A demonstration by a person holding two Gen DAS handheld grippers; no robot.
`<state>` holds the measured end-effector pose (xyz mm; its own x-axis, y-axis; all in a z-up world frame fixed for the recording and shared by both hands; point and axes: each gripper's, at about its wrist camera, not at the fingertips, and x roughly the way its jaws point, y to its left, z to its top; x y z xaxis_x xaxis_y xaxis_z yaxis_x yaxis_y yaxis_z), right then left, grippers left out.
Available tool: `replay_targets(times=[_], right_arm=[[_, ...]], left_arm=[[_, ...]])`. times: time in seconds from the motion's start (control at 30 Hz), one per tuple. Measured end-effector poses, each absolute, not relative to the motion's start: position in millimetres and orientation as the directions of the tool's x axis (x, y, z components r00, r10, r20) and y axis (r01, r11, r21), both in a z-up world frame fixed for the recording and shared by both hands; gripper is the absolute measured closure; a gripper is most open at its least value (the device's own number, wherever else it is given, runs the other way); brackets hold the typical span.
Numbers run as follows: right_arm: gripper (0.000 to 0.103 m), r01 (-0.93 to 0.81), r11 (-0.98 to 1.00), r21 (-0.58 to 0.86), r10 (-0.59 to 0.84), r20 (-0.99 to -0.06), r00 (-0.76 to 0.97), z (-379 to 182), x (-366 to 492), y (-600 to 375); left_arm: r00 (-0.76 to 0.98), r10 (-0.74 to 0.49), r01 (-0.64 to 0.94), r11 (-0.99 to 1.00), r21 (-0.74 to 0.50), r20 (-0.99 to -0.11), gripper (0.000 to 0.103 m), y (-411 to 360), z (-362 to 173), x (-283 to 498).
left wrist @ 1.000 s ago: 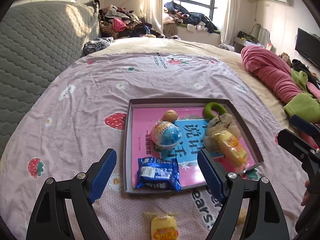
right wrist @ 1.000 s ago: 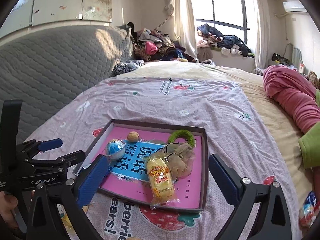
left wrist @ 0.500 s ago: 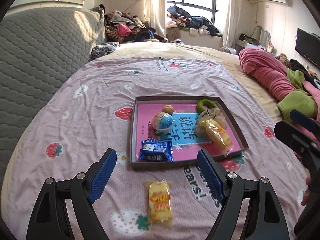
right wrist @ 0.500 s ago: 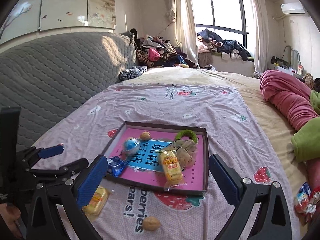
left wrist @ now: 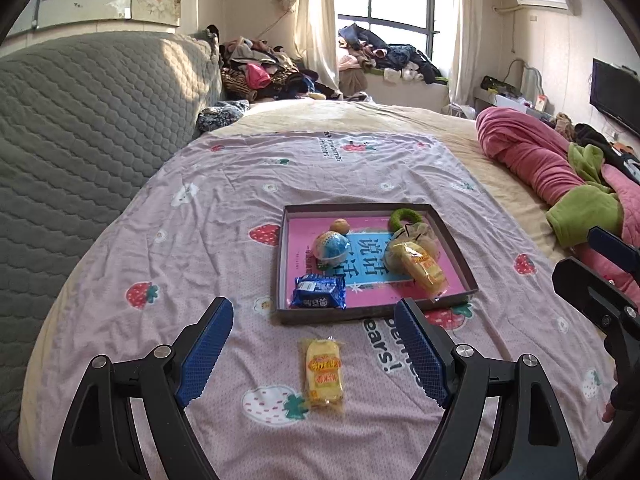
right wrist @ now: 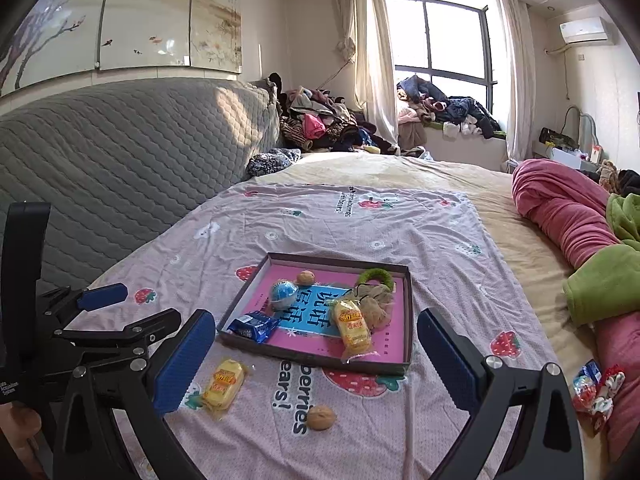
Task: Organize objects
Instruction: 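Withdraw both open grippers from the tray toward the yellow cake packet and walnut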
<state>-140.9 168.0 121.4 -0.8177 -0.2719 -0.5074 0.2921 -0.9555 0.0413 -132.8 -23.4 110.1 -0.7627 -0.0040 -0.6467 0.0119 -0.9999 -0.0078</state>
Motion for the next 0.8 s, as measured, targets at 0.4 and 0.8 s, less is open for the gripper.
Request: replay_targets(times=[0.4,0.8], right_arm=[[0.001,0.295,-0.955,0.029,-0.267,-0.513,-0.816,120,-109,169],[0.001,0.292,-0.956,0.019,-0.254,-0.552,-0.795,99,-91,170]], left_arm=[[-0.756,-0.018,0.017,-1.000,0.007,-0.654,0.019,-21,109,-100],[-0.730,-0.051,0.028,-0.999,0.044,-0.682,0.019,-16,86,-81]])
